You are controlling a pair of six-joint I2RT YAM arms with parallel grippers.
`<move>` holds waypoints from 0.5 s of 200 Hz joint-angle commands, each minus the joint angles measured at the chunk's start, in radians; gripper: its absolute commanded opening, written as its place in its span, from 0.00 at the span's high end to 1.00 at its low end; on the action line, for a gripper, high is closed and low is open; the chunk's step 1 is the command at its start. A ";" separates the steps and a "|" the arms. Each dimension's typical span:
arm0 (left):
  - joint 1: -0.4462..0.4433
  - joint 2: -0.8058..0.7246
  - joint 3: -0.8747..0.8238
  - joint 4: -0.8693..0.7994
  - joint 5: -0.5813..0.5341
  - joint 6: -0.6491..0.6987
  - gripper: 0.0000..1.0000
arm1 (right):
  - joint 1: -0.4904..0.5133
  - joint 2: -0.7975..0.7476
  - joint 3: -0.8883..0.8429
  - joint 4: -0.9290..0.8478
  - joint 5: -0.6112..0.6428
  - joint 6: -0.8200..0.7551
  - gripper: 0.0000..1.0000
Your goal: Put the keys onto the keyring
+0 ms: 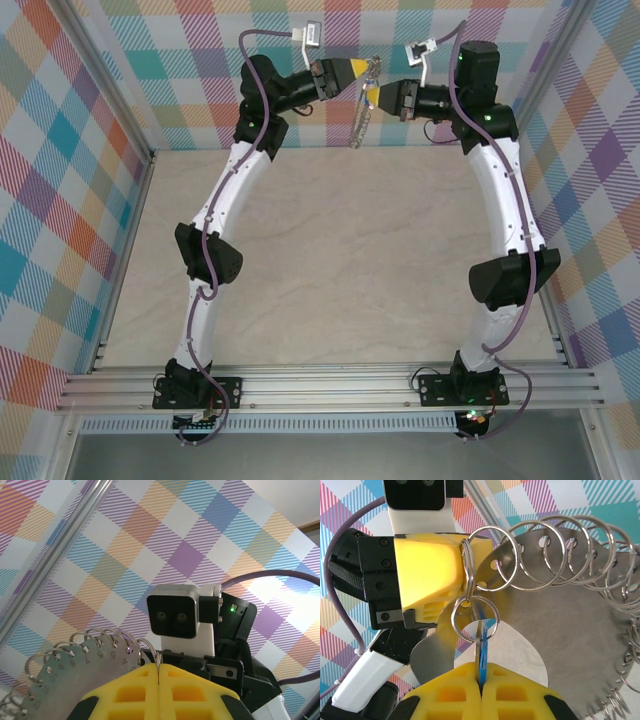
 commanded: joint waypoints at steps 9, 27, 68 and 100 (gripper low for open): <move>0.018 -0.021 0.046 0.018 0.007 0.048 1.00 | -0.010 -0.009 0.056 -0.127 0.044 -0.069 1.00; 0.018 -0.023 0.047 -0.016 0.011 0.078 1.00 | -0.014 -0.003 0.078 -0.157 0.056 -0.080 1.00; 0.020 -0.031 0.047 -0.084 0.015 0.141 1.00 | -0.019 0.004 0.110 -0.202 0.075 -0.101 1.00; 0.021 -0.033 0.047 -0.097 0.023 0.154 1.00 | -0.024 0.015 0.137 -0.234 0.085 -0.111 1.00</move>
